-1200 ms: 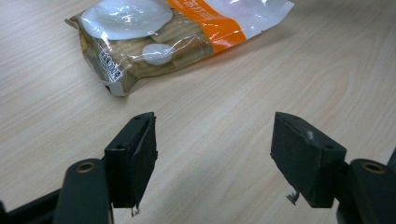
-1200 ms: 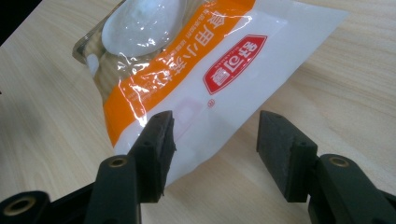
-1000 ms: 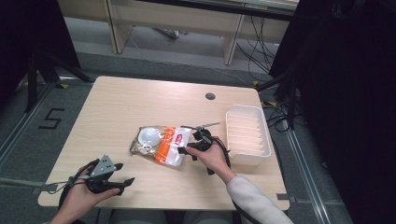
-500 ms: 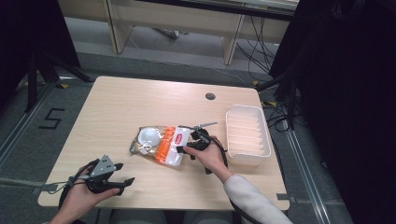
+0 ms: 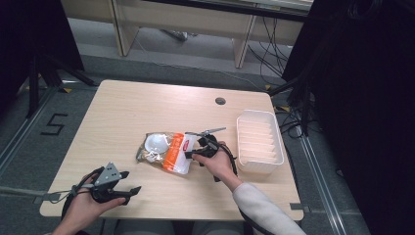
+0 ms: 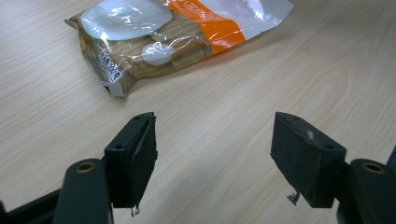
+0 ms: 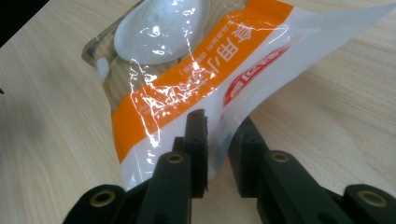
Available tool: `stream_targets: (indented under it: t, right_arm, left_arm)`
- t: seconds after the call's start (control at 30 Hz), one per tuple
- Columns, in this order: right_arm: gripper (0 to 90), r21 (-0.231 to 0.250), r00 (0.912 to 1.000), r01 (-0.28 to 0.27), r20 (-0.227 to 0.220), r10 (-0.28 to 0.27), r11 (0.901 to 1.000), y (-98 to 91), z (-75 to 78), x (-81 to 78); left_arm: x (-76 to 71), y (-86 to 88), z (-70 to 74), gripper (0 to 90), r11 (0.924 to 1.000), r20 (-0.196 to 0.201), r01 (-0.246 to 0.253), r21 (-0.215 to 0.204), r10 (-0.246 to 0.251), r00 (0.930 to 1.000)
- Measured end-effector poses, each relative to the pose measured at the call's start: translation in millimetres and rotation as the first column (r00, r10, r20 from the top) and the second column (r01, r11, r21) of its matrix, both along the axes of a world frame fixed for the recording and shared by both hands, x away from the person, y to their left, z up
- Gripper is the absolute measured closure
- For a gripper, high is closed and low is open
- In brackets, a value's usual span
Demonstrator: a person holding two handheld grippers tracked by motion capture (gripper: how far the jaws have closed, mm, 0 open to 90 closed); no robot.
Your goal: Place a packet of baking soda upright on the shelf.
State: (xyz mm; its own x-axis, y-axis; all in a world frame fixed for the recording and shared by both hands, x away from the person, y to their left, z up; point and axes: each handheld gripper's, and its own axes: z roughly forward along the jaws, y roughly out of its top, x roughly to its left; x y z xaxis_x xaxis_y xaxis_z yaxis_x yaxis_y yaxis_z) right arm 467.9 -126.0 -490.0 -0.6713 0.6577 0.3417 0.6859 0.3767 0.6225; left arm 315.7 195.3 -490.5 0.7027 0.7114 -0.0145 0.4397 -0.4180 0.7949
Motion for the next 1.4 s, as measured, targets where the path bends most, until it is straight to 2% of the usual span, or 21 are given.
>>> stream_targets:
  t: [0.03, 0.1, 0.23, 0.27, 0.3, 0.37, 0.4, 0.47, 0.53, 0.6, 0.7, 0.73, 0.87, 0.93, 0.97, 1.0, 1.07, 1.13, 1.17, 1.23, 1.4]
  right_arm:
    - [85.6, 0.002, 1.0, -0.004, 0.004, 0.004, 1.0, 0.0, -0.1, 0.1]
    - [90.0, 0.008, 0.9999, 0.009, -0.011, -0.009, 0.9999, 2.2, 1.8, -1.8]
    - [90.0, 0.012, 1.0, 0.002, 0.006, -0.002, 0.9999, 1.8, 5.5, -1.5]
    - [90.0, 0.007, 1.0, 0.0, 0.004, 0.0, 1.0, 2.1, 6.4, -1.6]
    - [90.0, 0.004, 0.9999, -0.011, 0.009, 0.011, 0.9999, 2.0, 7.9, -1.5]
    - [90.0, -0.006, 0.9996, -0.016, 0.022, 0.016, 0.9999, 2.9, 11.3, -1.7]
    - [90.0, -0.024, 0.9993, -0.025, 0.026, 0.026, 0.9994, 2.1, 15.3, -2.0]
    - [90.0, -0.026, 0.999, -0.026, 0.036, 0.027, 0.9993, 1.7, 19.5, -1.6]
    - [90.0, -0.027, 0.999, -0.035, 0.026, 0.035, 0.999, 0.1, 25.5, 0.0]
    - [90.0, -0.032, 0.9982, -0.031, 0.05, 0.033, 0.999, -1.7, 31.1, 2.0]
    - [90.0, -0.045, 0.9963, -0.067, 0.051, 0.069, 0.9967, -4.2, 42.6, 5.2]
    - [90.0, -0.06, 0.9962, -0.061, 0.058, 0.065, 0.9964, -3.4, 46.9, 5.6]
    - [90.0, -0.105, 0.9919, -0.099, 0.07, 0.106, 0.9896, -2.3, 70.1, 11.0]
    - [90.0, -0.126, 0.9866, -0.134, 0.077, 0.144, 0.983, -0.5, 83.3, 15.5]
    - [90.0, -0.138, 0.9867, -0.125, 0.087, 0.137, 0.9826, 0.6, 87.8, 15.4]
    - [90.0, -0.146, 0.9824, -0.148, 0.093, 0.162, 0.9783, 1.2, 93.3, 17.5]
    - [90.0, -0.162, 0.9806, -0.152, 0.098, 0.169, 0.9751, 3.1, 105.1, 19.7]
    - [90.0, -0.17, 0.9783, -0.161, 0.103, 0.18, 0.9721, 3.3, 108.6, 20.9]
    - [90.0, -0.189, 0.9727, -0.184, 0.106, 0.206, 0.9646, 4.6, 118.1, 24.1]
    - [90.0, -0.208, 0.9733, -0.186, 0.095, 0.209, 0.9604, 5.9, 125.1, 25.0]
    - [90.0, -0.249, 0.9672, -0.211, 0.087, 0.238, 0.9453, 7.9, 142.3, 28.7]
  left_arm:
    - [-0.3, -1.1, -0.7, 30.8, 0.9998, 0.001, -0.009, -0.017, 0.009, 1.0]
    - [-0.3, -1.2, -0.7, 30.7, 0.9998, 0.001, -0.009, -0.017, 0.009, 1.0]
    - [-0.3, -1.2, -0.7, 30.7, 0.9998, 0.001, -0.01, -0.018, 0.01, 0.9999]
    - [0.1, 0.5, 0.1, 30.7, 1.0, 0.0, 0.002, 0.005, -0.002, 1.0]
    - [0.1, 0.6, 0.3, 30.8, 1.0, 0.0, 0.004, 0.008, -0.004, 1.0]
    - [-0.2, -0.3, -0.2, 30.7, 1.0, 0.001, -0.004, -0.006, 0.004, 1.0]
    - [0.0, 0.9, 0.6, 30.8, 0.9999, -0.001, 0.005, 0.01, -0.005, 1.0]
    - [0.0, 1.0, 0.7, 30.7, 0.9999, -0.002, 0.004, 0.01, -0.004, 1.0]
    - [0.1, 0.8, 0.3, 30.8, 1.0, 0.001, 0.003, 0.009, -0.003, 1.0]
    - [0.1, 1.1, 0.8, 30.7, 0.9999, -0.002, 0.006, 0.012, -0.006, 1.0]
    - [0.1, 0.8, 0.5, 30.8, 1.0, 0.001, 0.001, 0.009, -0.001, 1.0]
    - [0.1, 1.0, 0.5, 30.8, 0.9999, 0.002, 0.003, 0.011, -0.003, 1.0]
    - [0.2, 1.1, 0.9, 30.7, 0.9999, -0.002, 0.004, 0.012, -0.004, 1.0]
    - [0.1, 1.0, 0.7, 30.7, 1.0, -0.002, 0.001, 0.008, -0.001, 1.0]
    - [0.2, 1.2, 0.8, 30.7, 0.9999, -0.005, 0.006, 0.008, -0.006, 1.0]
    - [0.1, 1.1, 0.9, 30.7, 1.0, -0.007, 0.004, 0.006, -0.004, 1.0]
    - [-0.1, 0.7, 0.2, 30.7, 1.0, -0.01, -0.008, -0.002, 0.008, 0.9999]
    - [-0.1, 0.5, -0.1, 30.7, 0.9999, -0.012, -0.011, -0.006, 0.011, 0.9999]
    - [-0.3, 0.6, 0.2, 30.7, 0.9999, -0.015, -0.009, -0.008, 0.009, 0.9998]
    - [-0.2, 0.7, 0.3, 30.7, 1.0, -0.015, -0.008, -0.004, 0.008, 0.9999]
    - [-0.2, 1.0, 0.5, 30.7, 1.0, -0.017, -0.004, -0.004, 0.004, 0.9999]
